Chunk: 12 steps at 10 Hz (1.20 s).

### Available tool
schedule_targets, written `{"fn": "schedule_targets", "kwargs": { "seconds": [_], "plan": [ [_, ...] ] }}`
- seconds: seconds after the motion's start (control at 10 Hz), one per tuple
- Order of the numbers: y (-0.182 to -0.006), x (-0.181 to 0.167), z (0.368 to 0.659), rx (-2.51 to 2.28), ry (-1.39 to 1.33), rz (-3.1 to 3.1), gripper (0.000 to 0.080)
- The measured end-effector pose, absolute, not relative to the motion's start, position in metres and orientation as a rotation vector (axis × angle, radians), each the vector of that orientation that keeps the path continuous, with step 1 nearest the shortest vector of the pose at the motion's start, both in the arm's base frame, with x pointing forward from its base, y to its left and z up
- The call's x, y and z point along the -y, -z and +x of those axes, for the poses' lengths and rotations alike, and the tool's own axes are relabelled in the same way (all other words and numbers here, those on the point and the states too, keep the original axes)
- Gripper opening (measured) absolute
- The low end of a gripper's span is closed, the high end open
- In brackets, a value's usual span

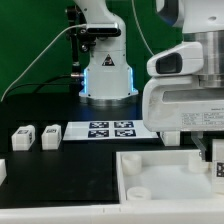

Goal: Assemble one leg

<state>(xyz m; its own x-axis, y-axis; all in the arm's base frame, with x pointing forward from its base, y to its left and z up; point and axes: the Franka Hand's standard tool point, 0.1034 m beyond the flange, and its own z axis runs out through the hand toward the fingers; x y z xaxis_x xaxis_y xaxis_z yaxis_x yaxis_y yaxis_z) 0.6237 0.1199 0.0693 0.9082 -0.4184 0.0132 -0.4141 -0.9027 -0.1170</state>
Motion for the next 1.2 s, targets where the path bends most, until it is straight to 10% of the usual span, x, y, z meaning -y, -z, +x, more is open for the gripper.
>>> {"fn": "schedule_targets", "kwargs": {
  "seconds": [1.0,1.2],
  "plan": [
    [-0.068,-0.1233,0.6248,-2.159,-0.061,-1.938,0.0291],
    [-0.0677,-0.1238,0.6245,-2.084,-0.048,-2.018,0.0537]
  ]
}}
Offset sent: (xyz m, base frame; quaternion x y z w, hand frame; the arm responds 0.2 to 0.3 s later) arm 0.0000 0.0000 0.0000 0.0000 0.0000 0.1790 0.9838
